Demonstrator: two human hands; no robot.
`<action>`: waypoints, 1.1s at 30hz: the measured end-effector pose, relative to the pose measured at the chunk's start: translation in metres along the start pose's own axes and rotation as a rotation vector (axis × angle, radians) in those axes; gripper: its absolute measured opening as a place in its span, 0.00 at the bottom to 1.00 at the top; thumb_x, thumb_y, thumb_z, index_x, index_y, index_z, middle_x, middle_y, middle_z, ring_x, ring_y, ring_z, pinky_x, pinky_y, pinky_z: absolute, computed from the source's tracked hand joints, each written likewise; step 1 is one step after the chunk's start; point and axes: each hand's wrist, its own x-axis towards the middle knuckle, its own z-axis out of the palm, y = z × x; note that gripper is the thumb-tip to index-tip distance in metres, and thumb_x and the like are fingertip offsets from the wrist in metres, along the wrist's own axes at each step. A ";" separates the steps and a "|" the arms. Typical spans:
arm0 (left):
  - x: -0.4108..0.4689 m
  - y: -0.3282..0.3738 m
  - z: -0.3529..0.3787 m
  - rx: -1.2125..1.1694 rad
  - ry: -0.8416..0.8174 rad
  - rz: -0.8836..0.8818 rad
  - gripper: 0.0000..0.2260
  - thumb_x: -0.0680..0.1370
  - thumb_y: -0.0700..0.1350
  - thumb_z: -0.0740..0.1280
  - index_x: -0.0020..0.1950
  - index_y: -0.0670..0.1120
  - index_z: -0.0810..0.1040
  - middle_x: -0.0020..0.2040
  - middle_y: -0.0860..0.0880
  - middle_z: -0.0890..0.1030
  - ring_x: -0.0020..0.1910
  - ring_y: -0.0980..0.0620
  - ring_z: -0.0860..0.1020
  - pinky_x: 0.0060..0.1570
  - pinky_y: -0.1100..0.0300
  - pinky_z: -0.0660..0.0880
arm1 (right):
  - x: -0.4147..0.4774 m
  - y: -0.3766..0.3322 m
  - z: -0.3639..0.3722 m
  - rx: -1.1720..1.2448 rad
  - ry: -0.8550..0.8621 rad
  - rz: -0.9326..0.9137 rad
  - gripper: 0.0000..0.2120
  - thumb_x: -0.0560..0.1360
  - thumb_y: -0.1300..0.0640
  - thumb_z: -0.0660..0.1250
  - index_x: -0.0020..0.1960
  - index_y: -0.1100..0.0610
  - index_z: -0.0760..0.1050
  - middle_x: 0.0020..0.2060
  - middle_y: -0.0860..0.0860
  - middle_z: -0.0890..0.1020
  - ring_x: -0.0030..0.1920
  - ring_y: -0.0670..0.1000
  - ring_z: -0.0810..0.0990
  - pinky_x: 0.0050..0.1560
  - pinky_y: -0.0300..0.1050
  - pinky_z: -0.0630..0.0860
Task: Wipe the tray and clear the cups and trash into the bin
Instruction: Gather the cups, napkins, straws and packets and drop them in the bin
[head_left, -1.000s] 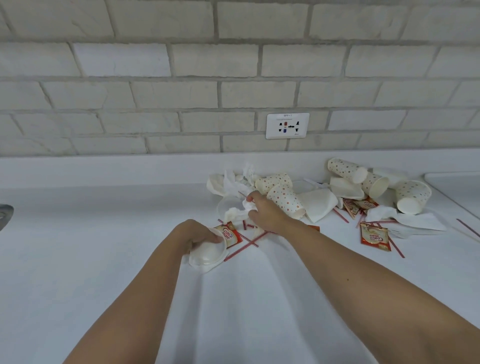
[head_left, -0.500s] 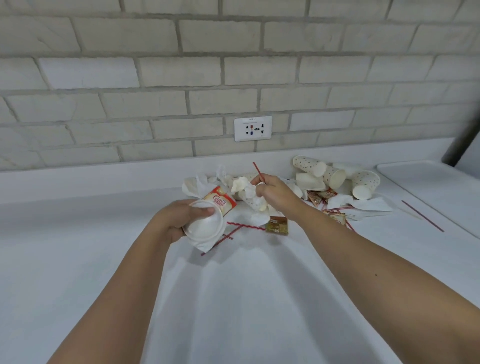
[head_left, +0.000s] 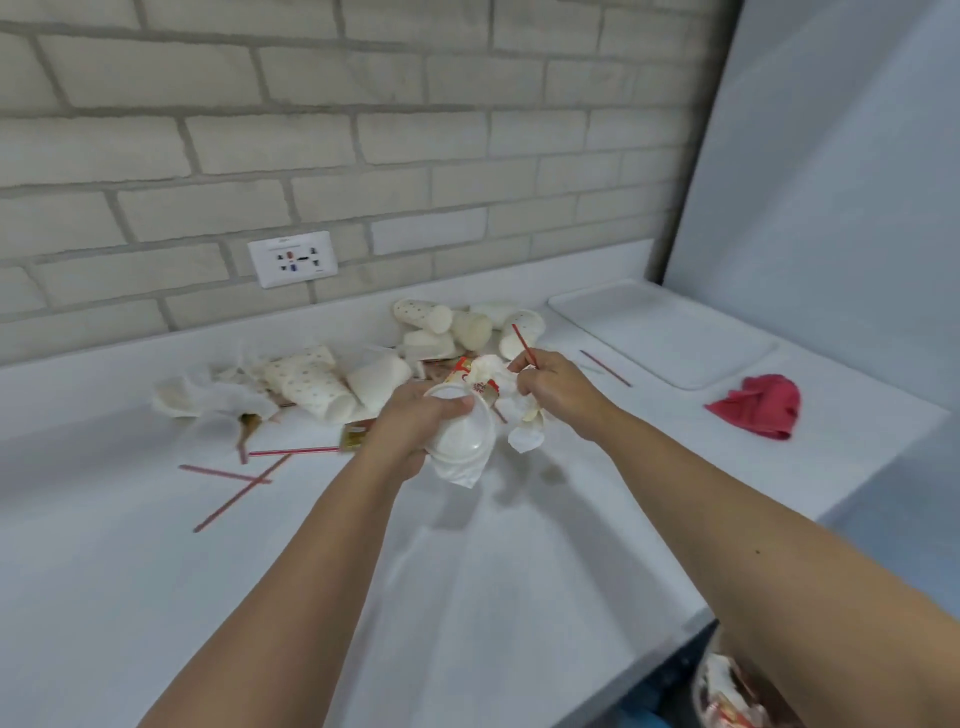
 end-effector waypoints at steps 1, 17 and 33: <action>-0.002 -0.002 0.023 0.002 -0.038 0.003 0.10 0.73 0.35 0.69 0.54 0.39 0.78 0.44 0.43 0.80 0.43 0.46 0.78 0.41 0.58 0.74 | -0.007 0.010 -0.017 0.003 0.028 0.015 0.08 0.72 0.67 0.58 0.41 0.56 0.71 0.32 0.47 0.70 0.32 0.47 0.66 0.31 0.39 0.61; -0.070 -0.070 0.308 0.265 -0.406 0.013 0.11 0.76 0.37 0.65 0.58 0.43 0.76 0.57 0.43 0.79 0.56 0.43 0.77 0.59 0.49 0.74 | -0.138 0.192 -0.207 0.271 0.310 0.265 0.13 0.70 0.71 0.57 0.34 0.55 0.70 0.29 0.49 0.73 0.32 0.48 0.71 0.32 0.40 0.67; -0.099 -0.217 0.344 0.701 -0.478 -0.176 0.15 0.77 0.42 0.64 0.64 0.43 0.73 0.59 0.45 0.77 0.58 0.47 0.76 0.59 0.56 0.73 | -0.199 0.352 -0.173 0.136 0.193 0.729 0.03 0.72 0.62 0.60 0.44 0.54 0.70 0.41 0.52 0.75 0.45 0.54 0.74 0.47 0.49 0.71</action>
